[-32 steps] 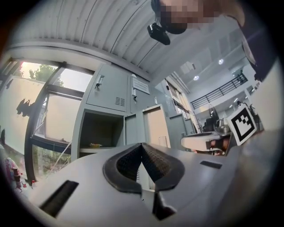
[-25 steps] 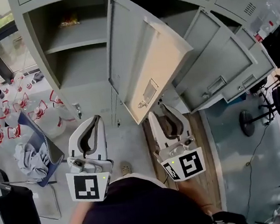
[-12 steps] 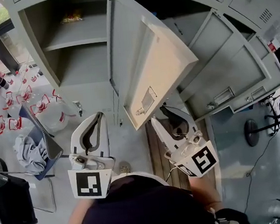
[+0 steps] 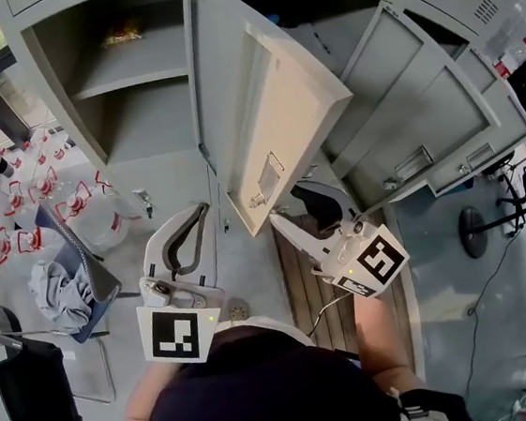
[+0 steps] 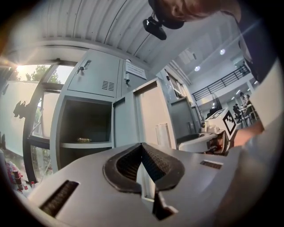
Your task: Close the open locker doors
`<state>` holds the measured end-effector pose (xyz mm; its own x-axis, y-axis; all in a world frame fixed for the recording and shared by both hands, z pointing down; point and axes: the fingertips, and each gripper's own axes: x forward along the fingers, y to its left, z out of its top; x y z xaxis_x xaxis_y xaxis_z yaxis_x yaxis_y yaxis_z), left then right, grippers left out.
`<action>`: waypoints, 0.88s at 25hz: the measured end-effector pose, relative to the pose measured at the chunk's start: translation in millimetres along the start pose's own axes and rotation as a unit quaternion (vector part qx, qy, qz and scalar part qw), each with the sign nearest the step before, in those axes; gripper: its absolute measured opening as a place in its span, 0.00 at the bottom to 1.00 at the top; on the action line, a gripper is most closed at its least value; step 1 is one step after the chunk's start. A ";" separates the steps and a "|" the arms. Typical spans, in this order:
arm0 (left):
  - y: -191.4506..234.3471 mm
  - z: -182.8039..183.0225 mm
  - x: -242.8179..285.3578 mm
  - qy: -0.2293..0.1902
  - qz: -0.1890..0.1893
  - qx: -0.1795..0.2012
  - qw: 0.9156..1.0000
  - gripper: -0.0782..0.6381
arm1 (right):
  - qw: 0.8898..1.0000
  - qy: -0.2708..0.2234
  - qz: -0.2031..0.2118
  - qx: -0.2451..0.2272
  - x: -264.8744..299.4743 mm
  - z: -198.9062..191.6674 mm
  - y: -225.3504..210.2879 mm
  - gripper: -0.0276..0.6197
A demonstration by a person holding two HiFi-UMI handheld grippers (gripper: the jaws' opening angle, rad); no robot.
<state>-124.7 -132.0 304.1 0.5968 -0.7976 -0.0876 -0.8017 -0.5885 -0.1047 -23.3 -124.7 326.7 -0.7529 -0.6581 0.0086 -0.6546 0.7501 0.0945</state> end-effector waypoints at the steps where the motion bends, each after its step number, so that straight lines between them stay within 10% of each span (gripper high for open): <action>1: -0.9 0.8 0.6 0.001 -0.004 0.000 1.000 0.11 | 1.000 0.001 0.007 0.007 1.0 -1.5 -0.4 0.30; 22: 24.6 -11.5 -13.8 0.017 0.012 0.004 1.000 0.11 | 0.999 0.007 0.053 0.010 20.9 -16.5 11.9 0.29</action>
<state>-153.0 -137.0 314.2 0.5767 -0.8150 -0.0563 -0.8148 -0.5688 -0.1119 -45.7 -130.6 344.5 -0.8169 -0.5759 0.0319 -0.5727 0.8165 0.0728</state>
